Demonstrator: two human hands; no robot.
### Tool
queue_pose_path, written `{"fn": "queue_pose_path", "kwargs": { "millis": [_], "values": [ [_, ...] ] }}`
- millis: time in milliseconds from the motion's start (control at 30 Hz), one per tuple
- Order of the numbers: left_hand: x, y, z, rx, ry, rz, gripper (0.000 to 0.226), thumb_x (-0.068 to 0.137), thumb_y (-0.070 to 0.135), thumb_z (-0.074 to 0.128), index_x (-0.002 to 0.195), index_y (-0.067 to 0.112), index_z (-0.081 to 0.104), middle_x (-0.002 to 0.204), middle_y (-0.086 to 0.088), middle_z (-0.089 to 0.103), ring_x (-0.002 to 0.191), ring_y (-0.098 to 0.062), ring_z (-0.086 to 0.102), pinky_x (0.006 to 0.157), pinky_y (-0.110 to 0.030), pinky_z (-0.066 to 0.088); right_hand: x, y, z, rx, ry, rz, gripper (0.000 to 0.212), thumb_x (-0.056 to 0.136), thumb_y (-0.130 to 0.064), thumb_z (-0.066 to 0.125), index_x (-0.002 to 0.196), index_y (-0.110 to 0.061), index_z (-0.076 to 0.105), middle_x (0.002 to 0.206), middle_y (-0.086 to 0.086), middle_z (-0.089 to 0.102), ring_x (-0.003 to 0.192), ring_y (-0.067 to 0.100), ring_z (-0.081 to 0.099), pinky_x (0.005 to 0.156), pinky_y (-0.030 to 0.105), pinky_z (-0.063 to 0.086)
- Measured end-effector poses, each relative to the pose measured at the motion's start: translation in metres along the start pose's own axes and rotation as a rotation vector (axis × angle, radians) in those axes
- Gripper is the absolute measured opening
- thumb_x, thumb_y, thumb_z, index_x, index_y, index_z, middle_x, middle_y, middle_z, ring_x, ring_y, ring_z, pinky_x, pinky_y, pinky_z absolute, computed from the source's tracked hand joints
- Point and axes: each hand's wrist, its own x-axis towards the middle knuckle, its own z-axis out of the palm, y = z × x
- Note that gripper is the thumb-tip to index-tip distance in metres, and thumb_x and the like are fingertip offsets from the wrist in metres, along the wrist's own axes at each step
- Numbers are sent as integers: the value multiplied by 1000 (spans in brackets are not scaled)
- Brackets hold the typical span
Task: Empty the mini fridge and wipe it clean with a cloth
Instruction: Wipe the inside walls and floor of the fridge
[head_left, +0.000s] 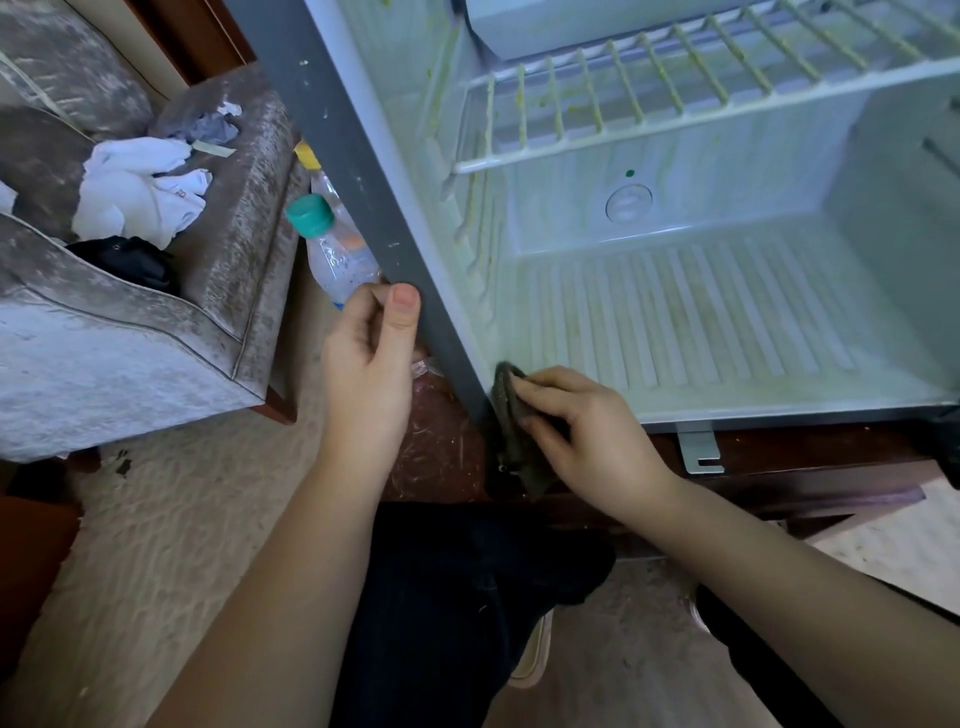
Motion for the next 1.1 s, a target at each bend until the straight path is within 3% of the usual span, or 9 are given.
{"fn": "queue_pose_path", "kwargs": {
  "millis": [200, 333, 533, 667, 767, 833, 933, 1033, 1100],
  "values": [
    [-3, 4, -2, -27, 14, -25, 49, 80, 59, 55, 90, 12, 66, 84, 4, 68, 84, -16, 62, 84, -64, 49, 26, -14, 17, 22, 205, 107, 42, 92, -2, 53, 134, -9, 56, 109, 4, 58, 95, 9, 53, 80, 12, 39],
    [-3, 6, -2, -24, 11, -41, 52, 79, 59, 55, 93, 10, 66, 86, 0, 68, 84, -16, 62, 84, -63, 50, 61, -3, 20, -4, 249, 191, 49, 91, 1, 47, 138, -11, 52, 117, 8, 58, 102, 19, 56, 82, 18, 41],
    [-1, 3, -3, -19, -2, -53, 48, 77, 59, 55, 91, 14, 64, 88, -5, 65, 85, -22, 61, 84, -62, 50, 113, 22, 14, 48, 391, 251, 50, 88, 6, 46, 134, -9, 55, 118, 11, 59, 108, 21, 57, 84, -1, 28],
    [1, 2, -4, 6, -1, -49, 48, 76, 61, 54, 91, 15, 64, 90, -10, 63, 88, -35, 64, 82, -60, 53, 133, 22, 8, 31, 522, 129, 47, 83, 6, 45, 122, -9, 66, 111, 9, 62, 103, 23, 60, 91, 16, 42],
    [2, 0, -5, 7, -15, -49, 53, 75, 61, 54, 93, 11, 64, 92, -10, 63, 98, -46, 60, 82, -57, 55, 125, 19, 6, -159, 587, -39, 40, 79, -3, 46, 108, -8, 73, 102, 8, 67, 88, 31, 64, 71, 33, 54],
    [3, -1, -6, 6, -27, -50, 54, 75, 60, 54, 94, 10, 63, 92, -8, 64, 99, -44, 61, 82, -56, 56, 117, 19, 2, -276, 571, -125, 37, 77, -8, 46, 100, -9, 75, 96, 6, 69, 80, 32, 63, 57, 33, 53],
    [3, -1, -7, 10, -33, -47, 50, 76, 60, 53, 93, 14, 64, 90, -2, 67, 93, -35, 65, 81, -52, 57, 112, 22, -8, -378, 472, -207, 40, 76, -7, 44, 102, -10, 74, 98, 5, 69, 79, 31, 62, 50, 32, 51],
    [2, 0, -6, 16, -20, -41, 47, 76, 61, 53, 91, 17, 63, 90, -5, 67, 94, -36, 65, 82, -53, 57, 115, 24, -11, -426, 341, -144, 44, 80, -1, 46, 119, -8, 67, 110, 9, 64, 89, 34, 60, 54, 35, 51],
    [1, 1, -5, 20, -13, -34, 49, 77, 62, 52, 93, 16, 63, 93, -6, 66, 99, -40, 63, 83, -55, 56, 120, 24, -6, -441, 222, -9, 54, 86, 2, 47, 139, -9, 50, 123, 13, 54, 103, 34, 55, 63, 36, 49]
  ]
}}
